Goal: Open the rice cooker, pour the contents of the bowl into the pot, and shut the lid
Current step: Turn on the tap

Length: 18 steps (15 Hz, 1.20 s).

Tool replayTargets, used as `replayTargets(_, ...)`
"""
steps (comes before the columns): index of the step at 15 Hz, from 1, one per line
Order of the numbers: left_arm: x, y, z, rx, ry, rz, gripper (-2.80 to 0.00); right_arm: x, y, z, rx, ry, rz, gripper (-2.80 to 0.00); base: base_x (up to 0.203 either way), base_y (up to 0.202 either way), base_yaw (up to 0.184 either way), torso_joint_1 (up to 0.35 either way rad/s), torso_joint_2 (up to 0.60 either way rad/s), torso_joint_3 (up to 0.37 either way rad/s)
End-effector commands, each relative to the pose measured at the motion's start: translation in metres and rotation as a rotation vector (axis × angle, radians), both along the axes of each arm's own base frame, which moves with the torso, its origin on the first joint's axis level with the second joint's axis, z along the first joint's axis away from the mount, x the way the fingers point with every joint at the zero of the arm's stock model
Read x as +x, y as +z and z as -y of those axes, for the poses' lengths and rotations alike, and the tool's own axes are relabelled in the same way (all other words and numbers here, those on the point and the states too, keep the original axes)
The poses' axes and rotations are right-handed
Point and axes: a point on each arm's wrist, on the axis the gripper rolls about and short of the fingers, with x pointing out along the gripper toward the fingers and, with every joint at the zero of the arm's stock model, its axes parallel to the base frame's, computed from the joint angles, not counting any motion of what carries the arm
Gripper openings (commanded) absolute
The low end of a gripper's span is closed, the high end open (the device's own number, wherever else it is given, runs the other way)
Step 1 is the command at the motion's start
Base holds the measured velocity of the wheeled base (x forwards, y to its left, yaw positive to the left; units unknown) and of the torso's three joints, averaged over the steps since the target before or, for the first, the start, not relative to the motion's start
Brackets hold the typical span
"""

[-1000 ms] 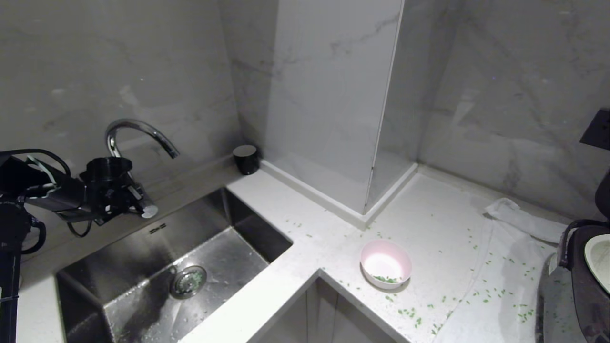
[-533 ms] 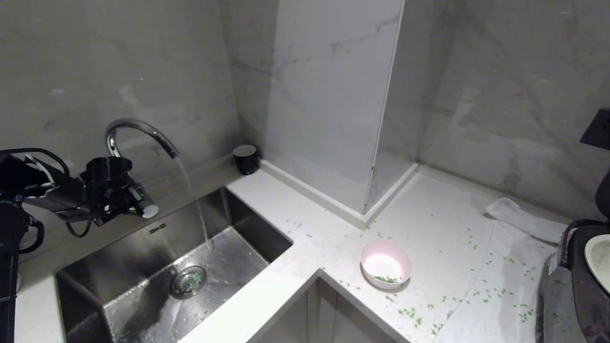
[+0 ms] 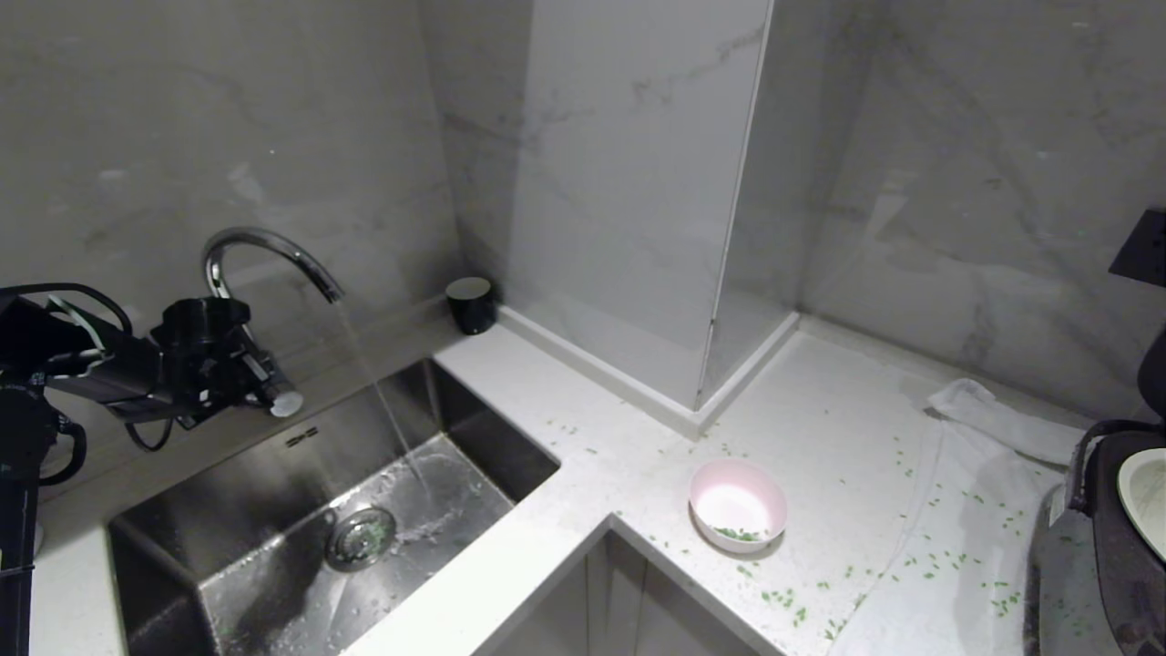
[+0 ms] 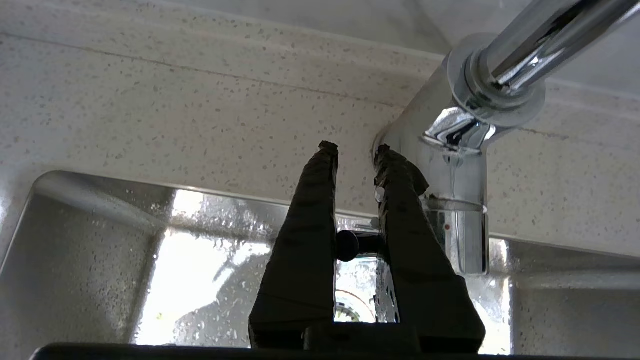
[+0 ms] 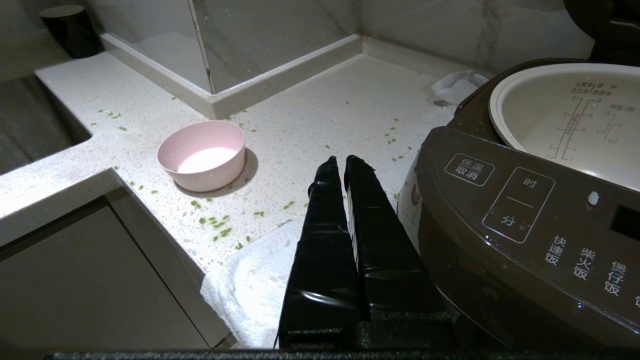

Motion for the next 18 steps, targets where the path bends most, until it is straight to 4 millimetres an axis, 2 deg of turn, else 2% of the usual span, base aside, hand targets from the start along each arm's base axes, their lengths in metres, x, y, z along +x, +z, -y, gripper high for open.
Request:
replayTargets(1, 0.001, 0.002, 0.0, 0.0, 0.002, 0.013, -2.8, 0.0, -0.001, 0.0, 0.0, 0.0, -0.001, -2.8, 0.0, 0.0, 0.0, 0.0, 0.0, 0.0)
replayTargets(13, 0.0, 0.005, 0.01, -0.001, -0.017, 0.01, -2.8, 0.0, -0.001, 0.0, 0.0, 0.001, -0.003, -2.8, 0.0, 0.0, 0.0, 0.0, 0.0, 0.0)
replayTargets(14, 0.0, 0.005, 0.011, -0.001, -0.019, 0.009, 0.0, 0.0, -0.001, 0.0, 0.0, 0.001, -0.002, -2.8, 0.0, 0.0, 0.0, 0.0, 0.0, 0.0)
replayTargets(18, -0.001, 0.006, 0.01, -0.003, -0.016, 0.006, 0.0, 0.0, -0.001, 0.0, 0.0, 0.001, -0.002, -2.8, 0.0, 0.0, 0.0, 0.0, 0.0, 0.0)
